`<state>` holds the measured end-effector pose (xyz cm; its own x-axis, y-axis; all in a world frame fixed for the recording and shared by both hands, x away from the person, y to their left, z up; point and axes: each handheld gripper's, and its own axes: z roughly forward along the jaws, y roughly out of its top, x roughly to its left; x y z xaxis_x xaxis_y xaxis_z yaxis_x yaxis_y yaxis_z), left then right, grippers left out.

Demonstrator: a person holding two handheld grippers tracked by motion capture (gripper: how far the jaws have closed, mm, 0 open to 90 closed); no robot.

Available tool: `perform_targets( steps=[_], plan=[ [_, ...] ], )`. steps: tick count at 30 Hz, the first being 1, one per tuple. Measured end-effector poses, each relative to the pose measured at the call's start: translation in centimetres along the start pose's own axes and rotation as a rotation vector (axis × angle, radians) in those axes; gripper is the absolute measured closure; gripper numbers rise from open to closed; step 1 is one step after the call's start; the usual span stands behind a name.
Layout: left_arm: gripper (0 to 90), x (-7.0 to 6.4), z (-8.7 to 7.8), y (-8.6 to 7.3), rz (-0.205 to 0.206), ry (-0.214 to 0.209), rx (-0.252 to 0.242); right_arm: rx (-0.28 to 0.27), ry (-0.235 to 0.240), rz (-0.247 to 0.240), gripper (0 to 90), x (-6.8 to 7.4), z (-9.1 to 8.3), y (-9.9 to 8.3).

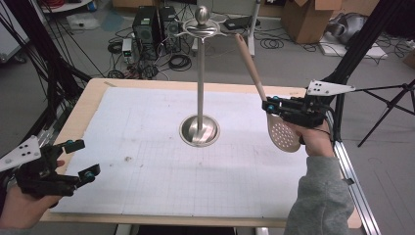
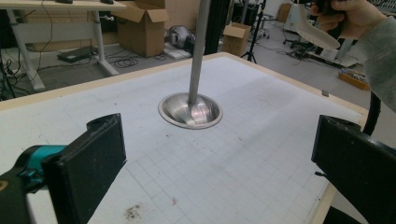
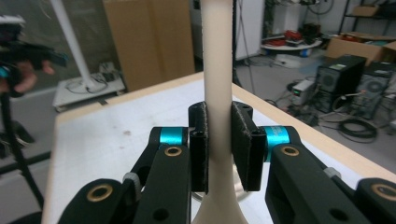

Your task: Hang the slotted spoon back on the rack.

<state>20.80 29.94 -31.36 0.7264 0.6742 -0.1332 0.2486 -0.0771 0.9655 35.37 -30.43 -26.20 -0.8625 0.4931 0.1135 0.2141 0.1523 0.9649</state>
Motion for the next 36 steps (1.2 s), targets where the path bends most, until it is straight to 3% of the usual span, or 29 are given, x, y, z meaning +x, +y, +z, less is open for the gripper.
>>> perform_targets(
  steps=[2,14,18,36],
  plan=[
    [3.3,0.0,0.0,0.0,-0.004,0.003,-0.001,-0.013,0.011,0.029,78.0,-0.1,0.0,0.1],
    [3.3,0.2,-0.2,-0.2,-0.006,0.011,0.005,-0.004,0.039,0.029,78.0,-0.5,0.8,0.4],
    [3.3,0.2,-0.1,-0.2,-0.009,0.012,0.005,0.002,0.049,0.056,78.0,-0.7,1.0,0.4],
    [3.3,0.3,-0.2,-0.3,-0.013,0.017,0.006,0.012,0.065,0.037,78.0,-0.6,1.6,0.6]
  ],
)
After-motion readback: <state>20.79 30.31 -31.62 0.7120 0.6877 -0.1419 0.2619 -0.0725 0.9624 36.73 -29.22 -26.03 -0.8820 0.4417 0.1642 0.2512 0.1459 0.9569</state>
